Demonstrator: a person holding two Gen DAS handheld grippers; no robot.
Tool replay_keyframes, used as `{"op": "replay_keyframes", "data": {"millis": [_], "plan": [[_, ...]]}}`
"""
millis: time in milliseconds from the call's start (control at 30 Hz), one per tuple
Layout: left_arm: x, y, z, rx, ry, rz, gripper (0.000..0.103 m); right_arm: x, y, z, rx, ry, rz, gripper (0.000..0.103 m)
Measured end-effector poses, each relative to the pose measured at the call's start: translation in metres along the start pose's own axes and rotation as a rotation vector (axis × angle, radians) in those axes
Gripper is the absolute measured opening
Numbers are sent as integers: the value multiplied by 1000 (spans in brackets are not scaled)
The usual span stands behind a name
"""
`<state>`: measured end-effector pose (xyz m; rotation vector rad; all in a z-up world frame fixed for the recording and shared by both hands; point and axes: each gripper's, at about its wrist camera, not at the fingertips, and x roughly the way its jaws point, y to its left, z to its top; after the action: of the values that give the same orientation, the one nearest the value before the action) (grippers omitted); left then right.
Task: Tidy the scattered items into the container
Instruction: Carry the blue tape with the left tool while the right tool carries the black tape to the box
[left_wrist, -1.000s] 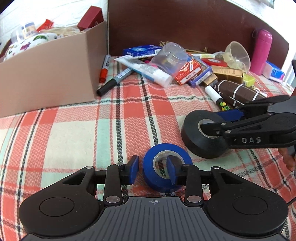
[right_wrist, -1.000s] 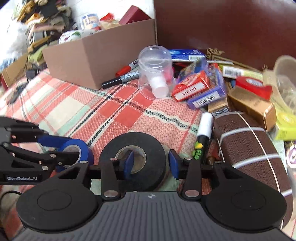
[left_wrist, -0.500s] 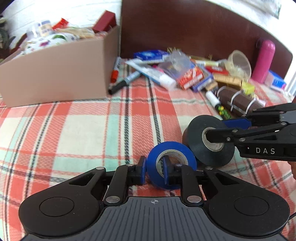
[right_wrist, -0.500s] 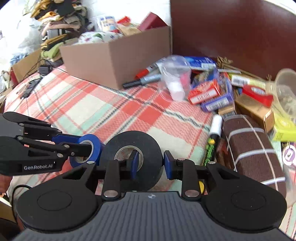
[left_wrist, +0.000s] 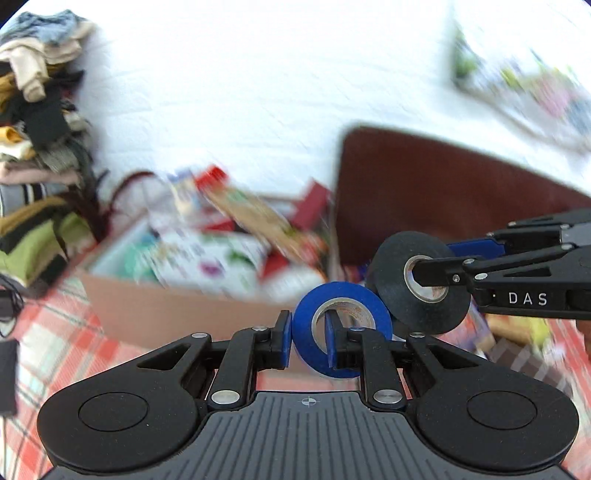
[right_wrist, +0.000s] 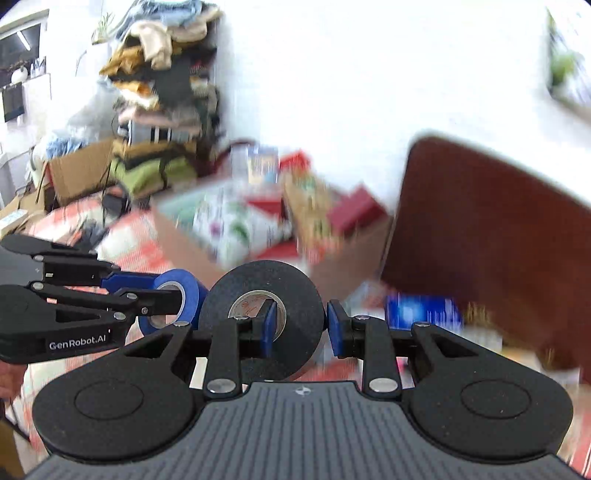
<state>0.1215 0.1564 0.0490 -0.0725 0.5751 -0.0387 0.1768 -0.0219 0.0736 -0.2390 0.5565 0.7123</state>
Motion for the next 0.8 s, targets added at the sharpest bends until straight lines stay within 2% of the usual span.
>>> {"op": "replay_keyframes", "data": {"millis": [233,400,433,467,500,533,567,667,800], "plan": [[54,50,66,-83,-18,53,16,63,-4,73,42,-42,-42,33],[104,84,91,-109,6,112,16,122,-13,96,70,-49,-43,33],[116,92,93,-120,14,113,18,136,-14,97,67,-56,-49,33],[128,99,93,-129,26,102,41,149,-15,98,63,-63,-54,35],[140,105,90,-144,45,94,48,164,-15,97,48,-72,-60,37],[149,111,87,-163,64,100,58,179,-14,95,14,-72,-65,50],[156,115,83,-170,71,109,58,191,-11,91,-22,-59,-77,62],[160,122,72,-149,57,112,59,203,-7,79,-96,-60,-102,62],[155,128,68,-162,44,115,60,200,-18,74,-48,-57,-79,60]]}}
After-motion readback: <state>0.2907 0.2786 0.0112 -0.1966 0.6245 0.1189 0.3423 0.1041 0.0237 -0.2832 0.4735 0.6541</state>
